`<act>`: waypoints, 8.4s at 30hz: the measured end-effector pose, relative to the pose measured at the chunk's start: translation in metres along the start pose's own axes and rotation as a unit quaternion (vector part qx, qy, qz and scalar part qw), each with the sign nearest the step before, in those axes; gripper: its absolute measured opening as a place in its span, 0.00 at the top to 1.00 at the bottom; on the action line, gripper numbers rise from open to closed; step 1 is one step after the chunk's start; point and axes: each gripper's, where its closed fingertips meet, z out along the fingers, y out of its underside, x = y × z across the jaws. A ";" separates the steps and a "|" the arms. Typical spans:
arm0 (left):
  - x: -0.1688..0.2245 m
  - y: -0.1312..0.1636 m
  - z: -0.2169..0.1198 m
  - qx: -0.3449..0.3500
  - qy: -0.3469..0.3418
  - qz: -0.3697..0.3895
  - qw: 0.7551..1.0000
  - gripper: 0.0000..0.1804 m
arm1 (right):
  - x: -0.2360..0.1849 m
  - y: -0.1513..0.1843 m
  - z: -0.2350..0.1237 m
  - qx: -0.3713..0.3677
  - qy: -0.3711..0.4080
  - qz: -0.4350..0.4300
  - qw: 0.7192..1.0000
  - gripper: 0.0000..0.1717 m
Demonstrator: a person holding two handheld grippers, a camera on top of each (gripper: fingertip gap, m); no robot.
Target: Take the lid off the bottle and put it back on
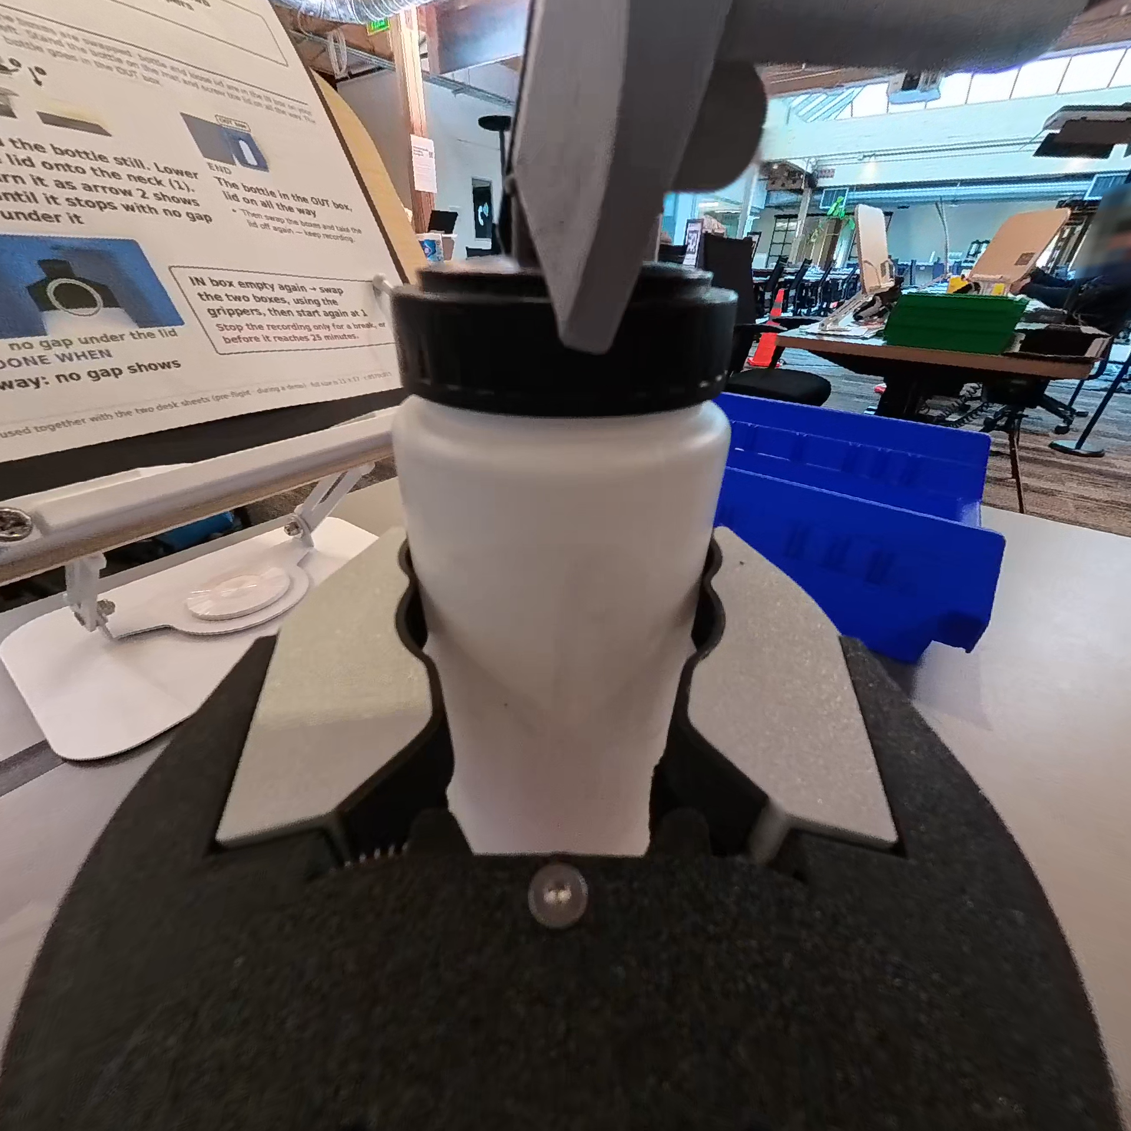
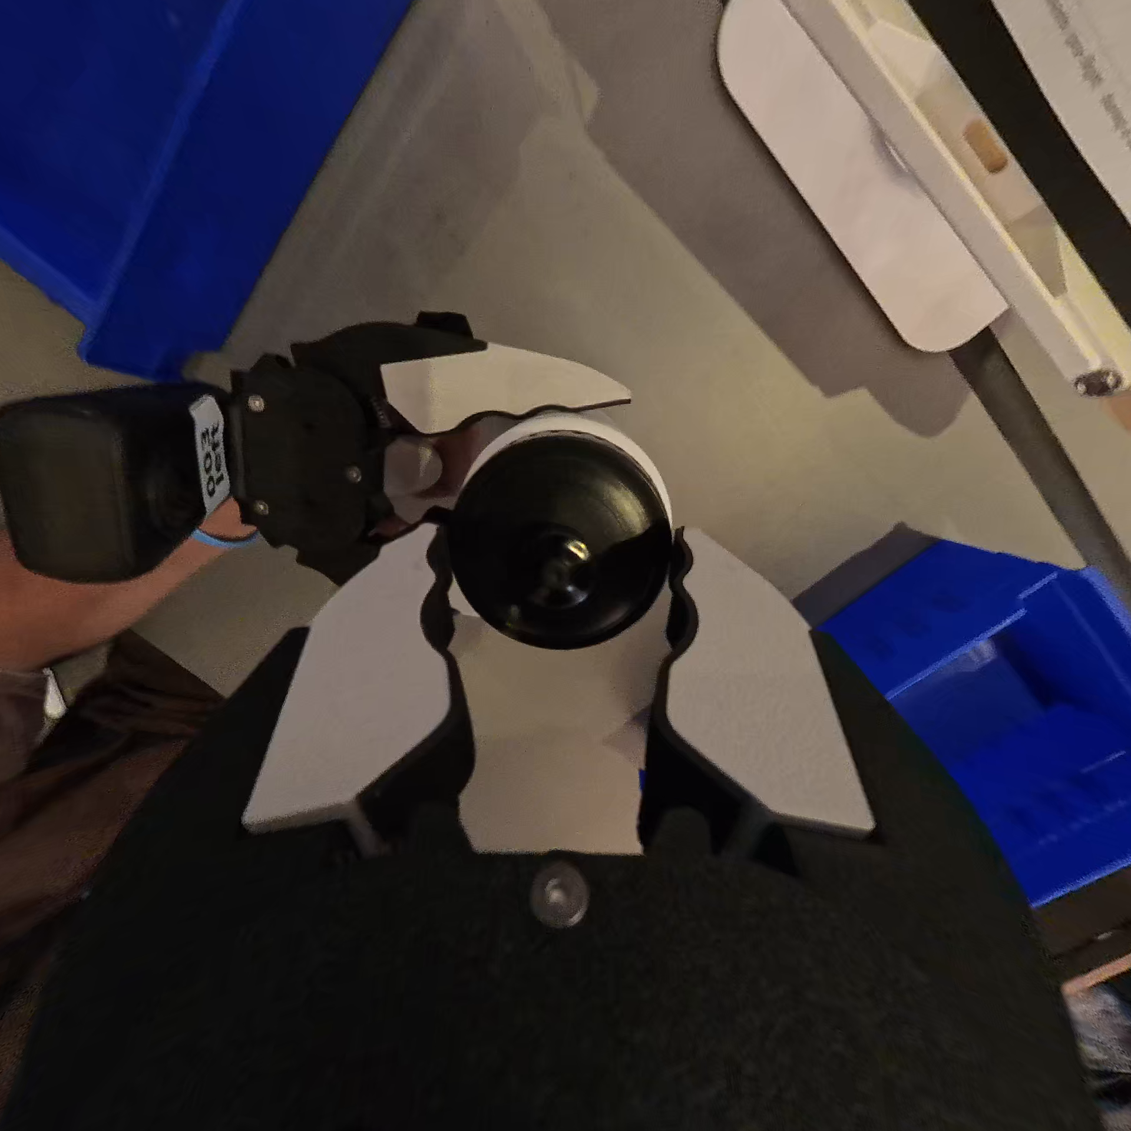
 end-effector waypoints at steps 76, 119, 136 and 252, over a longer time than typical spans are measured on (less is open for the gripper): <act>-0.002 0.005 0.000 -0.002 0.005 -0.006 1.000 0.53 | 0.001 -0.005 0.005 -0.040 0.038 -0.161 0.985 0.59; 0.002 0.008 0.003 -0.007 0.007 0.005 1.000 0.53 | 0.007 0.009 -0.003 -0.083 0.009 -0.361 0.929 0.60; 0.000 0.008 0.002 -0.008 0.004 -0.002 1.000 0.53 | 0.014 0.001 -0.013 0.062 0.099 0.074 0.990 0.51; -0.002 0.013 0.001 -0.013 0.008 -0.008 1.000 0.53 | 0.006 0.002 0.003 0.017 0.049 0.115 0.992 0.56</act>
